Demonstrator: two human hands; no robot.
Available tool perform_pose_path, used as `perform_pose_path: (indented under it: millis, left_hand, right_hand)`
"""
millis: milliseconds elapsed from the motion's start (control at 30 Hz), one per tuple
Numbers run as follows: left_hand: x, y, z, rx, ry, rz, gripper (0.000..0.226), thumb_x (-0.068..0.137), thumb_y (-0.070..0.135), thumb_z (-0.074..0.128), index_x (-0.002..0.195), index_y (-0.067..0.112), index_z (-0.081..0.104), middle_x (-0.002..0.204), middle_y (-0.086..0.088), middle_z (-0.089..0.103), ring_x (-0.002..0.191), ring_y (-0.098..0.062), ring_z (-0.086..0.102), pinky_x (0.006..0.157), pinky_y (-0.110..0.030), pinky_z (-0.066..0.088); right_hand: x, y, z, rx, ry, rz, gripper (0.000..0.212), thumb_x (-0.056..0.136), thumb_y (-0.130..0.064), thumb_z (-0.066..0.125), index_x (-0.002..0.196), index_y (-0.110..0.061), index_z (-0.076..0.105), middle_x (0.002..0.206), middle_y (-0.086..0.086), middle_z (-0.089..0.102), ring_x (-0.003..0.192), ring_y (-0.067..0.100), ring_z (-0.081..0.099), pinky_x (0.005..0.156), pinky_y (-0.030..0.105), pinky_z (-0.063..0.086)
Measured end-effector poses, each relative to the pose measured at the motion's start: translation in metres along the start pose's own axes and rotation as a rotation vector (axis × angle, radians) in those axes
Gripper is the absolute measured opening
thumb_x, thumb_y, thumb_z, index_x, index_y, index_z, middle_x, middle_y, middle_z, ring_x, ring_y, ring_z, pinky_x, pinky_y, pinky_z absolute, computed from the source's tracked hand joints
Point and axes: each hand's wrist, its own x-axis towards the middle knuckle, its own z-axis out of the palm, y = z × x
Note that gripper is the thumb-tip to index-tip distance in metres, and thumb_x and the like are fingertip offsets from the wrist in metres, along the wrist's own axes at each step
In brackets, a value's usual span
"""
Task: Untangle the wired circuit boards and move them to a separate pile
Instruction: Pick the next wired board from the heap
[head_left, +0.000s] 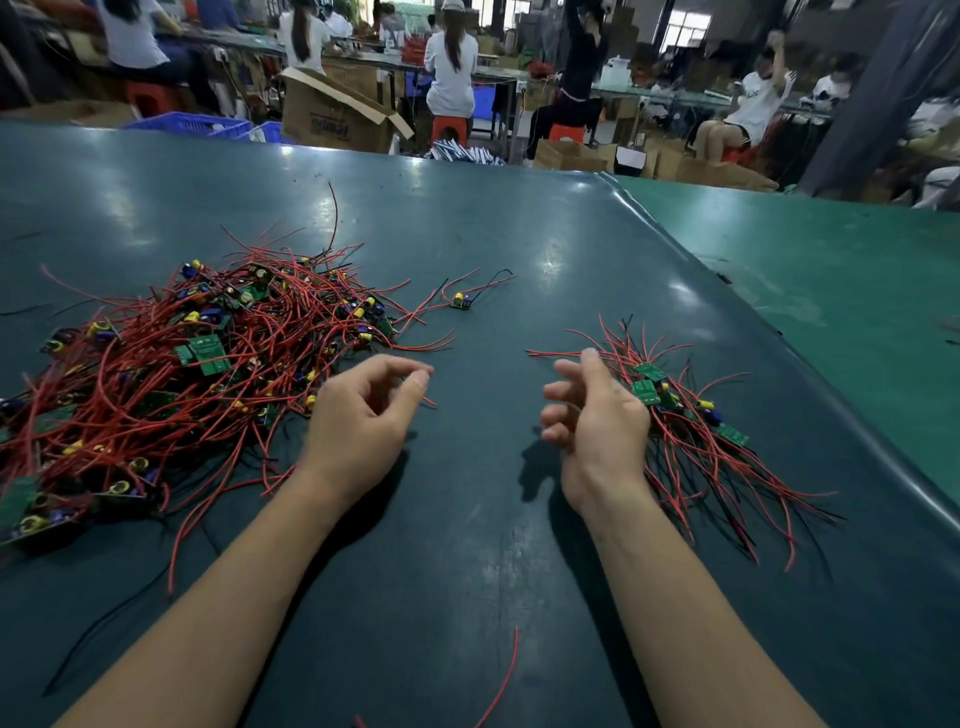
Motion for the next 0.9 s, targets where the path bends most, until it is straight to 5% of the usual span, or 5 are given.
perform_pose_path:
  millis: [167,267,467,667,900]
  left_hand:
    - [0.001,0.000,-0.022,0.703,0.255,0.243,0.015,0.089,0.024,0.063,0.088,0.013,0.074,0.080,-0.009,0.068,0.081,-0.034,0.056,0.073,-0.040,0.044]
    - [0.010,-0.008,-0.043,0.919,0.425,0.055,0.022,0.086,0.024,0.066,0.103,0.013,0.071,0.103,-0.017,0.062,0.102,-0.040,0.049,0.083,-0.047,0.039]
    - [0.014,-0.017,-0.050,1.131,0.284,-0.138,0.024,0.087,0.027,0.066,0.107,0.017,0.072,0.106,-0.011,0.068,0.110,-0.035,0.042,0.087,-0.045,0.033]
    - [0.014,-0.015,-0.050,0.919,0.447,-0.040,0.012,0.091,0.026,0.066,0.094,0.020,0.077,0.083,-0.008,0.070,0.098,-0.035,0.046,0.082,-0.046,0.031]
    - [0.004,0.002,-0.035,0.614,0.424,0.537,0.013,0.090,0.017,0.069,0.098,0.010,0.077,0.088,-0.010,0.072,0.077,-0.033,0.062,0.072,-0.042,0.049]
  right_hand:
    - [-0.008,0.010,0.000,-0.207,-0.187,-0.067,0.025,0.098,-0.025,0.057,0.082,-0.008,0.065,0.052,-0.001,0.059,0.035,0.012,0.048,0.032,0.018,0.034]
    - [-0.010,0.013,0.001,-0.285,-0.244,-0.108,0.024,0.097,-0.023,0.058,0.083,-0.007,0.066,0.054,-0.001,0.059,0.035,0.013,0.049,0.033,0.019,0.036]
    - [-0.010,0.015,0.001,-0.346,-0.268,-0.115,0.024,0.097,-0.024,0.059,0.082,-0.008,0.068,0.055,0.000,0.060,0.037,0.014,0.049,0.034,0.020,0.036]
    - [-0.010,0.015,0.001,-0.379,-0.286,-0.105,0.023,0.097,-0.023,0.059,0.081,-0.009,0.069,0.057,0.001,0.062,0.038,0.014,0.049,0.034,0.021,0.036]
    - [-0.012,0.016,0.003,-0.424,-0.398,-0.067,0.021,0.096,-0.023,0.060,0.085,-0.008,0.069,0.060,0.001,0.063,0.038,0.014,0.049,0.034,0.021,0.037]
